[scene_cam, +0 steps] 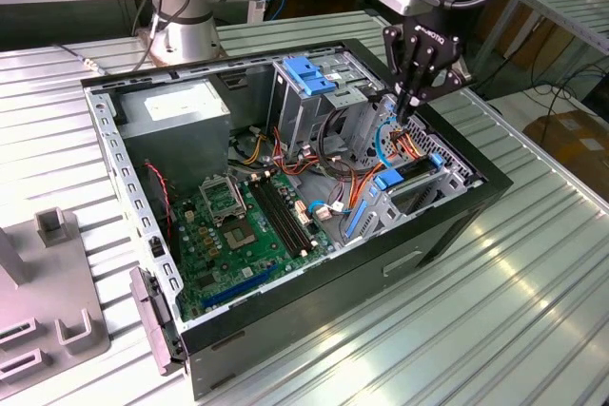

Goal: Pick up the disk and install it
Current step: 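Insert the second disk wire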

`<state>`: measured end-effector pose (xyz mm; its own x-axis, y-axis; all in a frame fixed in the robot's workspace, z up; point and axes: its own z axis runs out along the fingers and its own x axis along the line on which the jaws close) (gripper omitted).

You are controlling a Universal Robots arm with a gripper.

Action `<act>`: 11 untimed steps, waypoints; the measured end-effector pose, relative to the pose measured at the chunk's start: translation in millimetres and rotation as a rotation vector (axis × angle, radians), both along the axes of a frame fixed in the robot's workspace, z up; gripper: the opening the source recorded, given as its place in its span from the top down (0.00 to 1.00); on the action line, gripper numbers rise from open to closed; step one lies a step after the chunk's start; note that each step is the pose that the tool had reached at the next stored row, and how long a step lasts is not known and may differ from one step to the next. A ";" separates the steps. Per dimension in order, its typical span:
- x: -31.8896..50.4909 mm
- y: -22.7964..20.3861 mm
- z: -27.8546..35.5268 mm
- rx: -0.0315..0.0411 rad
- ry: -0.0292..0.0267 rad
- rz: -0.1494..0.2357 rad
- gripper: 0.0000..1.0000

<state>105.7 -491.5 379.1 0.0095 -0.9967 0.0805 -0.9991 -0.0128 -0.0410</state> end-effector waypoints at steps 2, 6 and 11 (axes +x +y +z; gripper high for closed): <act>0.0 0.0 -0.3 -0.0073 -0.0007 0.000 0.89; 0.0 0.0 -0.7 -0.0224 -0.0024 0.000 0.89; 0.0 0.0 -2.0 -0.0354 -0.0030 0.000 0.82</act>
<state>105.7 -491.5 377.1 0.0092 -0.9932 0.1157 -0.9990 -0.0143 -0.0435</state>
